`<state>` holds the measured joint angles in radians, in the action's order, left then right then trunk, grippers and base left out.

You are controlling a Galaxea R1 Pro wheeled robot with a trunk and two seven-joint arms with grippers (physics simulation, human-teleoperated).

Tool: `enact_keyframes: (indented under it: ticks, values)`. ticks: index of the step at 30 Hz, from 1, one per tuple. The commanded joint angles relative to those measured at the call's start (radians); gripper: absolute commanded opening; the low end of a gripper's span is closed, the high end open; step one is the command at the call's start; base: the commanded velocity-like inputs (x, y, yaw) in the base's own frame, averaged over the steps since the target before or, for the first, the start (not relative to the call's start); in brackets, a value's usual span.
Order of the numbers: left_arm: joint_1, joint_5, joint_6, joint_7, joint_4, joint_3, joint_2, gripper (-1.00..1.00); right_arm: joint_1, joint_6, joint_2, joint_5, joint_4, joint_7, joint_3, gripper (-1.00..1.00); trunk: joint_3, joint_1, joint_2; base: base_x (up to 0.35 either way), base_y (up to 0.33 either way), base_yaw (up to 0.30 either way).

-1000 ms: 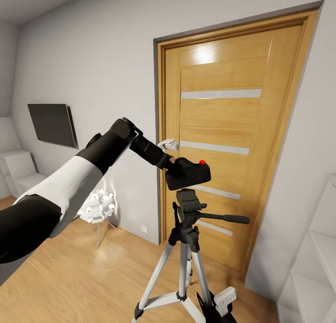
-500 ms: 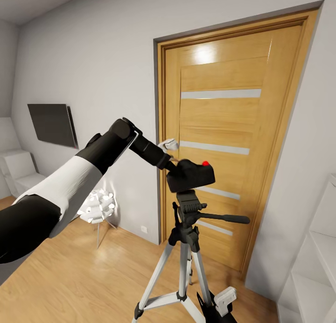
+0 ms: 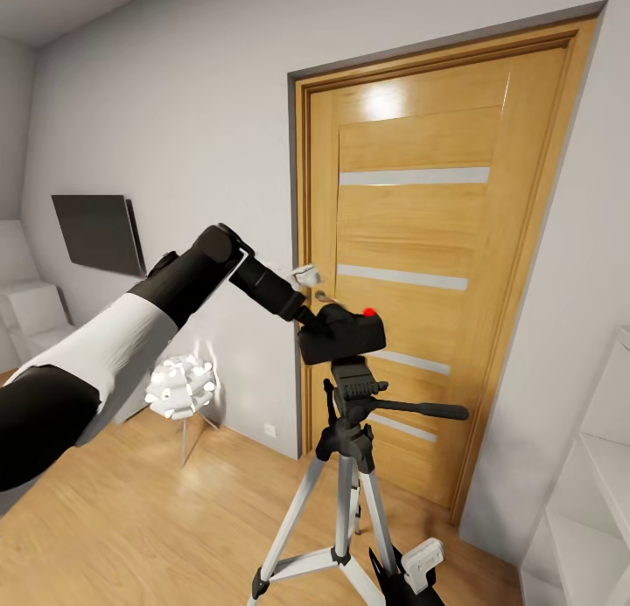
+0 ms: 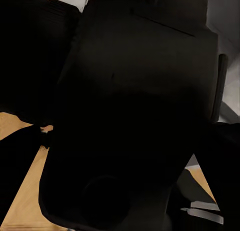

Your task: Attach the digital camera to the camera tripod in the bedroom.

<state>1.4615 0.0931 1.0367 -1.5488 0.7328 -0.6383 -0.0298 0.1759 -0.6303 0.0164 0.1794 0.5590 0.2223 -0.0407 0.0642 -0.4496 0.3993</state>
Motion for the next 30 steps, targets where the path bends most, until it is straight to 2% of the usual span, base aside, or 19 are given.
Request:
enact_keyframes:
  ticks: [1, 15, 30]
  values:
    - [0.0, 0.008, 0.01, -0.015, 0.002, -0.002, -0.007, -1.0, 0.001, -0.003, 0.0, 0.005, -0.001, 0.002, 0.002, -1.0, 0.0, 0.0, 0.001, 0.0, 0.0, 0.0]
    - [0.0, 0.008, 0.01, -0.022, 0.002, -0.007, -0.022, -1.0, 0.001, -0.003, 0.0, 0.005, -0.001, 0.002, 0.002, -1.0, 0.0, 0.0, 0.001, 0.0, 0.0, 0.0]
    - [0.0, 0.008, 0.01, -0.022, 0.003, -0.004, -0.011, -1.0, 0.001, -0.003, 0.0, 0.005, -0.001, 0.002, 0.002, -1.0, 0.0, 0.0, 0.001, 0.0, 0.0, 0.0]
